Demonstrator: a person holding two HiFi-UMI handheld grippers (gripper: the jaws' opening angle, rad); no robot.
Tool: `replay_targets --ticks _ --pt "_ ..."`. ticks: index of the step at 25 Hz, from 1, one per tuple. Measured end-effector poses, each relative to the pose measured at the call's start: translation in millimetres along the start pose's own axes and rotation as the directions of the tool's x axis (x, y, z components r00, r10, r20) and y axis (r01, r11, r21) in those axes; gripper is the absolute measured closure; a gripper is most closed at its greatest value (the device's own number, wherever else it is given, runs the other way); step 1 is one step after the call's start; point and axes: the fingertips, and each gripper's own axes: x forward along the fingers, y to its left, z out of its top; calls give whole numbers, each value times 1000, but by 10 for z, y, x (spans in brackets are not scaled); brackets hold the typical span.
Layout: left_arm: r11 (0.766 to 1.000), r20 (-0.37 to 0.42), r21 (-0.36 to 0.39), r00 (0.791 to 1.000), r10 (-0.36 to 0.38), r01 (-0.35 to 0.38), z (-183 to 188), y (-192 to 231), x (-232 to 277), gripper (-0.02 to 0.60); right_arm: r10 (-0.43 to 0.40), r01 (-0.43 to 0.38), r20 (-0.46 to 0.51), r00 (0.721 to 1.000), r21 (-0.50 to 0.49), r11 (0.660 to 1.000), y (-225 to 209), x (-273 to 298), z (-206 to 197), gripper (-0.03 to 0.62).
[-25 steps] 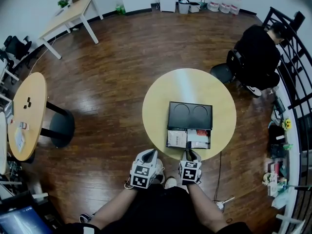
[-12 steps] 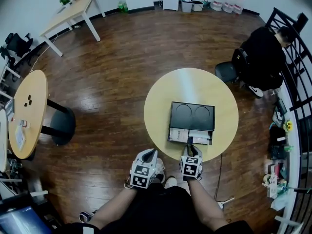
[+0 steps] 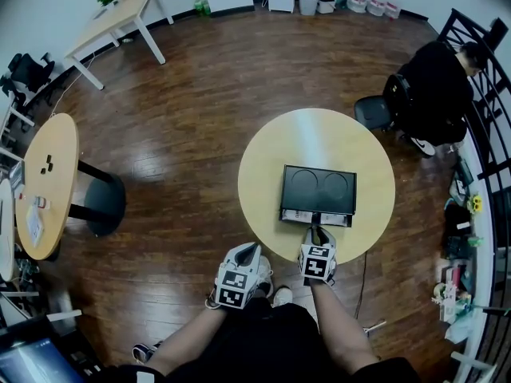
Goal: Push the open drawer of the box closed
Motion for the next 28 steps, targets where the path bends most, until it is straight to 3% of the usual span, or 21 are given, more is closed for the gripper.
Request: replay_targets --ticks 19,28 --pt "1000 -16 -3 1000 -4 4 -4 100 92 581 5 -4 15 1000 -57 998 -73 197 225 516" --pt "1000 -17 -5 1000 -1 0 -26 73 115 581 3 -2 25 1000 -11 1000 -114 234 256 516"
